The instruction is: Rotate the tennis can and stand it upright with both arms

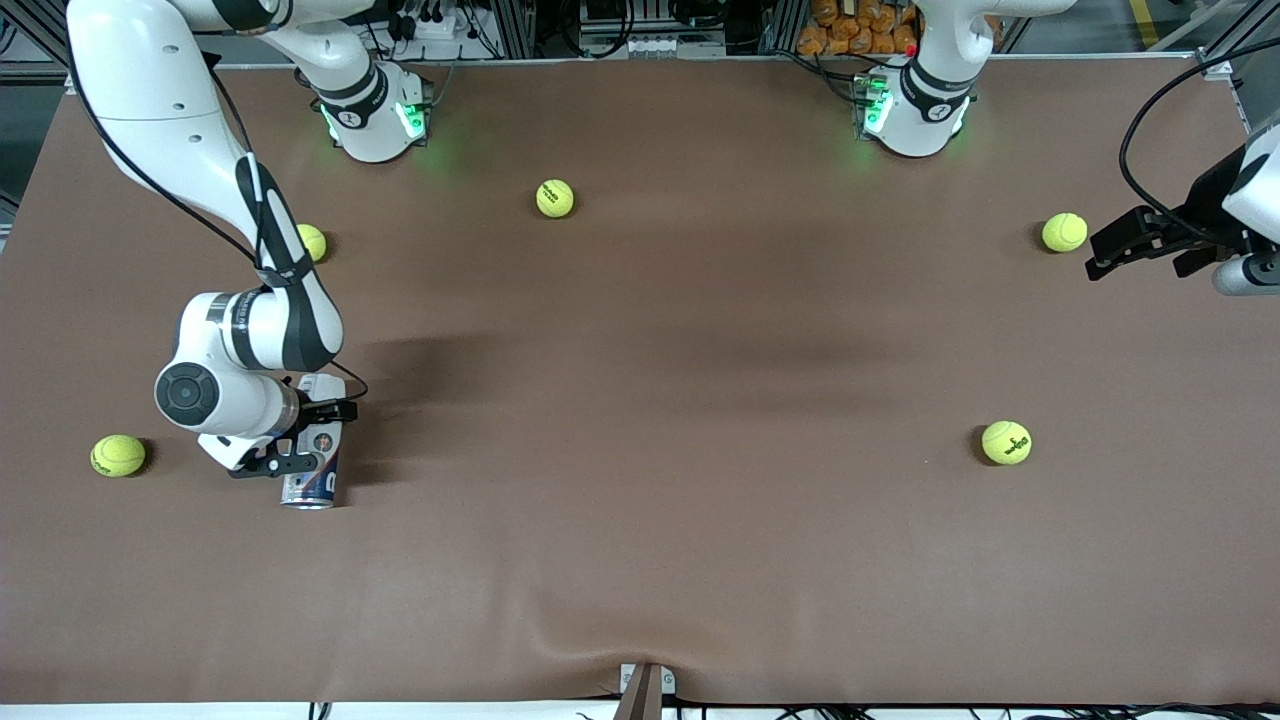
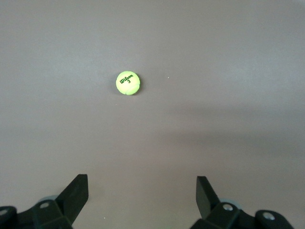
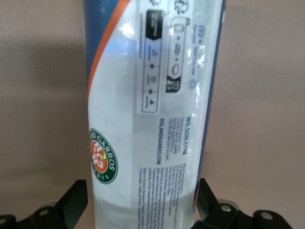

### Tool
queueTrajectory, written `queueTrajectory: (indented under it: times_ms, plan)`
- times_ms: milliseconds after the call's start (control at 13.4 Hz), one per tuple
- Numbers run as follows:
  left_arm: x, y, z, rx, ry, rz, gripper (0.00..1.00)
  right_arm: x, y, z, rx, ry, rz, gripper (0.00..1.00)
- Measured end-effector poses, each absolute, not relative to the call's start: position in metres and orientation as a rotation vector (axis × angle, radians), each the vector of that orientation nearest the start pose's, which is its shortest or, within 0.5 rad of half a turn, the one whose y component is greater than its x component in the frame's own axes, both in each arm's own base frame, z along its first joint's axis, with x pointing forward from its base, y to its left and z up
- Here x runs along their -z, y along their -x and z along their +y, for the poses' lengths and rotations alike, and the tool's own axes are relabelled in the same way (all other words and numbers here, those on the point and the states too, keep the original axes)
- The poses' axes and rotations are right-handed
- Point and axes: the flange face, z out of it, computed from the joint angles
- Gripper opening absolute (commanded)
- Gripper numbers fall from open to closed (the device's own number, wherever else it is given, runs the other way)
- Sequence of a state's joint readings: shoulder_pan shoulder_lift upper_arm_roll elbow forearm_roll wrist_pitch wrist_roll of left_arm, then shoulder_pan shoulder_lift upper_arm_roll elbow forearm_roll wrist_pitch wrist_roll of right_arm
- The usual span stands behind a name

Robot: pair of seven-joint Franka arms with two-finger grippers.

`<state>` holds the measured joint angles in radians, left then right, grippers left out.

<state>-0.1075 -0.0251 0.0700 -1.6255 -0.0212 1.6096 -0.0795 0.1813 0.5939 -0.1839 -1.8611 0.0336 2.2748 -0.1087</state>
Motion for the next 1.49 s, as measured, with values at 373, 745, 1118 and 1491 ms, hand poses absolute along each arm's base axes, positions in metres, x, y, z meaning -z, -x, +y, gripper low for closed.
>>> queueTrajectory:
  times_ms: [373,745,1118,1491]
  plan:
    - [-0.616,-0.549,-0.022,0.012,3.164,-0.069,1.00,-0.190,-0.624,0.007,-0.262,3.198,-0.177,0.77]
    - [-0.616,-0.549,-0.021,0.012,3.164,-0.070,1.00,-0.226,-0.646,0.072,-0.148,3.194,-0.337,0.78]
    - [-0.616,-0.550,-0.021,0.011,3.164,-0.071,1.00,-0.250,-0.626,0.228,-0.049,3.135,-0.712,0.79]
    - [-0.614,-0.550,-0.021,0.008,3.164,-0.071,1.00,-0.267,-0.558,0.392,0.077,3.037,-1.250,0.79]
